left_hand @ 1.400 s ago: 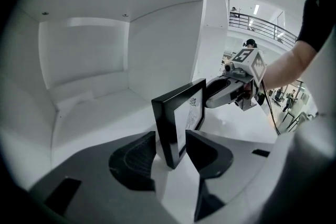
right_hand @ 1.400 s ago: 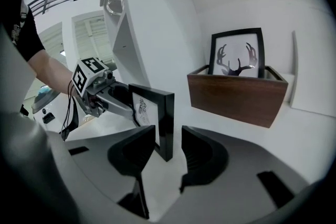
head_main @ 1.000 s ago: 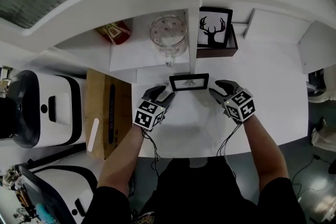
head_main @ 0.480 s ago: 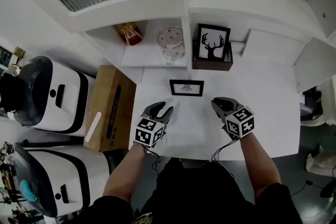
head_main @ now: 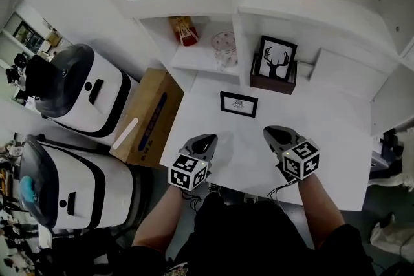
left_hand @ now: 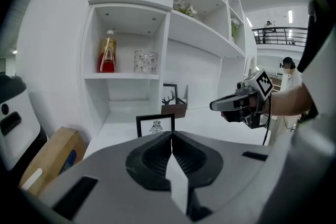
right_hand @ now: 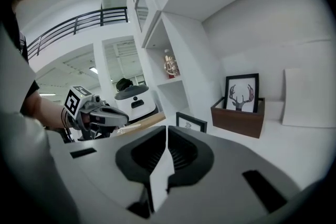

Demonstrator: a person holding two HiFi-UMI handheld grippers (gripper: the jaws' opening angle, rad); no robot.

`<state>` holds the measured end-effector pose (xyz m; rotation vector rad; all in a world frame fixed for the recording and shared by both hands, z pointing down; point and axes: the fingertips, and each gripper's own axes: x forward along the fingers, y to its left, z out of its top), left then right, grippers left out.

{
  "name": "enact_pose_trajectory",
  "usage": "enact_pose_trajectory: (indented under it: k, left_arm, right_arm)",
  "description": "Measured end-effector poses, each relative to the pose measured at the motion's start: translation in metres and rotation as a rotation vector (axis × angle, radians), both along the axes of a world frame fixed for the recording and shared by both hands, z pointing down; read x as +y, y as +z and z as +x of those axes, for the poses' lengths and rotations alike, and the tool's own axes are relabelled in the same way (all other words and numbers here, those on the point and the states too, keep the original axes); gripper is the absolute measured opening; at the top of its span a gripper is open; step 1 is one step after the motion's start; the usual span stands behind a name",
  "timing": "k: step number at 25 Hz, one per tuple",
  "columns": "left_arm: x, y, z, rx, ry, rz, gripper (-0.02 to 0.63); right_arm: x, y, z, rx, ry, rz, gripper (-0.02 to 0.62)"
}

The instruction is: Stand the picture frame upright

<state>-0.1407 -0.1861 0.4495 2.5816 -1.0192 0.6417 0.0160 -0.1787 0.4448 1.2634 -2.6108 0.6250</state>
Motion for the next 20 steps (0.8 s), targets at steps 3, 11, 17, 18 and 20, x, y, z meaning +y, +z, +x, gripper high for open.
enact_pose_trajectory:
  k: [3,11,17,18,20]
  left_arm:
    - [0.023,-0.003,-0.001,0.002,-0.030,-0.020,0.006]
    - [0.068,-0.011,-0.011,0.066,-0.082,-0.060,0.006]
    - [0.085,-0.012,-0.023,0.126,-0.076,-0.084,0.006]
    - [0.087,-0.012,-0.027,0.129,-0.065,-0.087,0.006]
    - [0.090,-0.011,-0.036,0.130,-0.035,-0.089,0.006]
  right_arm:
    - [0.016,-0.007,-0.003,-0.008,-0.023,0.013,0.011]
    - [0.054,-0.002,-0.014,-0.006,-0.007,-0.037,0.009]
    - [0.083,-0.001,-0.031,0.018,0.024,-0.055,0.008]
    - [0.085,-0.002,-0.034,0.018,0.043,-0.057,0.008]
    - [0.090,-0.003,-0.042,0.018,0.086,-0.056,0.008]
